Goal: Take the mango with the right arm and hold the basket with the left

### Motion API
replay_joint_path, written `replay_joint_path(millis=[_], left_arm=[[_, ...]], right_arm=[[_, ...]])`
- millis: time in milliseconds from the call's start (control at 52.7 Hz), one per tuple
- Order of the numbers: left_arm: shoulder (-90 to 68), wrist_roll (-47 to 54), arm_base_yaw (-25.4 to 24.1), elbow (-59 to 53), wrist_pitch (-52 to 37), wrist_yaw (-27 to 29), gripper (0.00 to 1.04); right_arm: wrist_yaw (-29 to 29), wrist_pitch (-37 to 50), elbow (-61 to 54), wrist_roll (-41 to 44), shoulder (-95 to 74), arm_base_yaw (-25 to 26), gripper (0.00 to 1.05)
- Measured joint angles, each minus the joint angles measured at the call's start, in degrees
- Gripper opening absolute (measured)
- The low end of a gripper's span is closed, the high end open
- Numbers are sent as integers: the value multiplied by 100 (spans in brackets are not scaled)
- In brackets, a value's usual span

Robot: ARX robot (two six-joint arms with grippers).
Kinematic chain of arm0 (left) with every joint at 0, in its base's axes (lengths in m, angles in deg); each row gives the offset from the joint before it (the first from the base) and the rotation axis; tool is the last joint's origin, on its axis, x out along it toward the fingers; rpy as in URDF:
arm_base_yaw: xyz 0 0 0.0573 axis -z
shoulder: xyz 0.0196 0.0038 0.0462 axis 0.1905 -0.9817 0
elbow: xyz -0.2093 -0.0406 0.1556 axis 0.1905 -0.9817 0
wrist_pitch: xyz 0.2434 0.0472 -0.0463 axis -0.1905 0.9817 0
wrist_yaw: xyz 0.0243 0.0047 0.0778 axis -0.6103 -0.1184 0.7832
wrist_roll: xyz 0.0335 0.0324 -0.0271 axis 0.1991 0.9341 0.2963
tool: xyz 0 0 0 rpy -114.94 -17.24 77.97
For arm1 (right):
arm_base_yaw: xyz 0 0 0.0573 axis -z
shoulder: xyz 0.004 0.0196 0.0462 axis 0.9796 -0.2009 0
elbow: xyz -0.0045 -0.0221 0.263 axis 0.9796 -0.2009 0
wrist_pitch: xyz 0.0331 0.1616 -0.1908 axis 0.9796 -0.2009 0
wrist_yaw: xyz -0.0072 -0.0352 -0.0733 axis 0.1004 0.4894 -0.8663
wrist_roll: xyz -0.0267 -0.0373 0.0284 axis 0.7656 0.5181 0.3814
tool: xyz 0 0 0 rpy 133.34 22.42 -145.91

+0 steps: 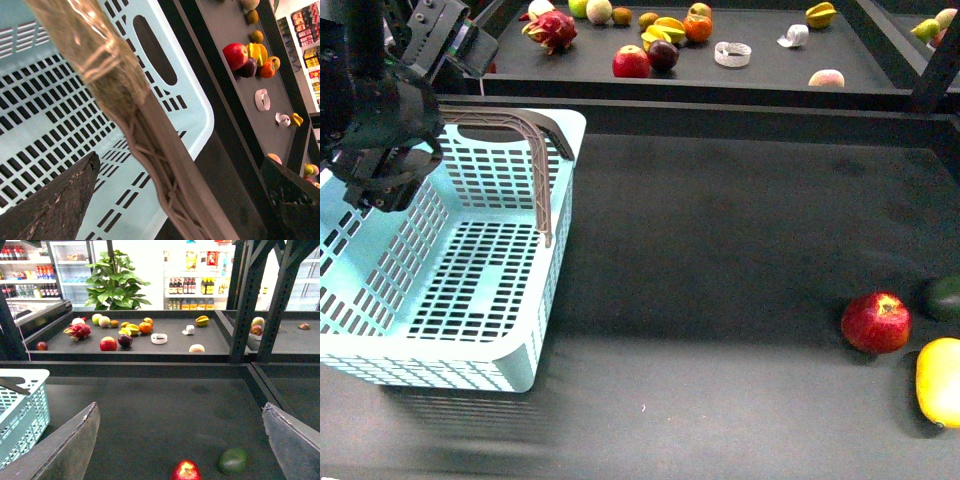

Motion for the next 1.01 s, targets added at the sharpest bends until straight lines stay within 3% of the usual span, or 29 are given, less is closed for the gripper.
replay_joint_path(millis=[190,512,702,911,1005], left_arm=[[-461,-210,92,605,219,-33,96],[-601,-350,138,728,210,-116,33],[-520,-588,164,562,140,-168,9],[74,11,297,271,22,-177,7],[549,785,463,-13,-72,-103,7]], right_arm=[[0,0,0,0,0,0,96],[0,0,0,0,0,0,96],[0,0,0,0,0,0,96],[0,0,0,0,0,0,96],[0,0,0,0,0,0,96]])
